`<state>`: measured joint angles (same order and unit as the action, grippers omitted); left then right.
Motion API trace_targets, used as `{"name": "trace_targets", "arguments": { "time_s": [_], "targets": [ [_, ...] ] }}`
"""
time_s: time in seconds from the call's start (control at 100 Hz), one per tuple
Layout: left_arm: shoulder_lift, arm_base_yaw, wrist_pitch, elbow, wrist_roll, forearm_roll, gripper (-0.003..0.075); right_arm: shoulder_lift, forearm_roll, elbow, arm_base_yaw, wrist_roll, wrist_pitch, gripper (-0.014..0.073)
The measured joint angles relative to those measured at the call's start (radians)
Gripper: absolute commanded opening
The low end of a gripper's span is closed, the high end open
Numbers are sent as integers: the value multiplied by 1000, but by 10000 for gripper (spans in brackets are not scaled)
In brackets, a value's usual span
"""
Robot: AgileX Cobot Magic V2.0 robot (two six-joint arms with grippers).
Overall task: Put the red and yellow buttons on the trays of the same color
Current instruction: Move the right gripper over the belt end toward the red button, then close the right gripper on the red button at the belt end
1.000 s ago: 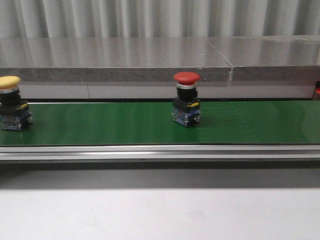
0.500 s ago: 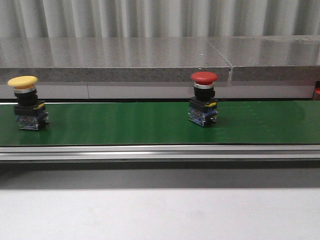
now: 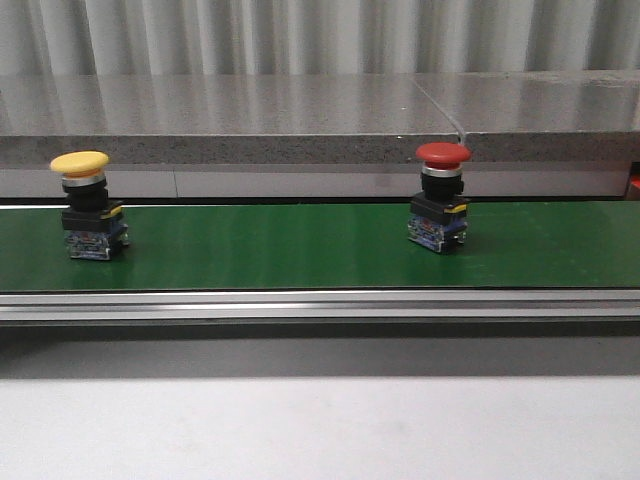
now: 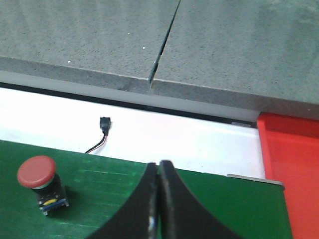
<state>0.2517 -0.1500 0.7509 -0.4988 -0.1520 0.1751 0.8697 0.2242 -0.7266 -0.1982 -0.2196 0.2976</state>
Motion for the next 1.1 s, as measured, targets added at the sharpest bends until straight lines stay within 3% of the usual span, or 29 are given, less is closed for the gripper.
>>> {"name": "trace_targets", "arguments": {
  "time_s": [0.09, 0.28, 0.38, 0.56, 0.75, 0.87, 1.1],
  "targets": [
    [0, 0, 0, 0, 0, 0, -20, 62, -10, -49, -27, 0, 50, 59],
    [0, 0, 0, 0, 0, 0, -20, 188, -71, -151, -52, 0, 167, 493],
    [0, 0, 0, 0, 0, 0, -20, 254, -86, -219, -52, 3, 252, 615],
    [0, 0, 0, 0, 0, 0, -20, 378, -122, -368, -52, 60, 457, 614],
    [0, 0, 0, 0, 0, 0, -20, 512, -273, -504, -52, 258, 625, 614],
    [0, 0, 0, 0, 0, 0, -20, 597, -338, -565, -54, 352, 685, 614],
    [0, 0, 0, 0, 0, 0, -20, 739, -343, -616, -54, 436, 715, 614]
  ]
}}
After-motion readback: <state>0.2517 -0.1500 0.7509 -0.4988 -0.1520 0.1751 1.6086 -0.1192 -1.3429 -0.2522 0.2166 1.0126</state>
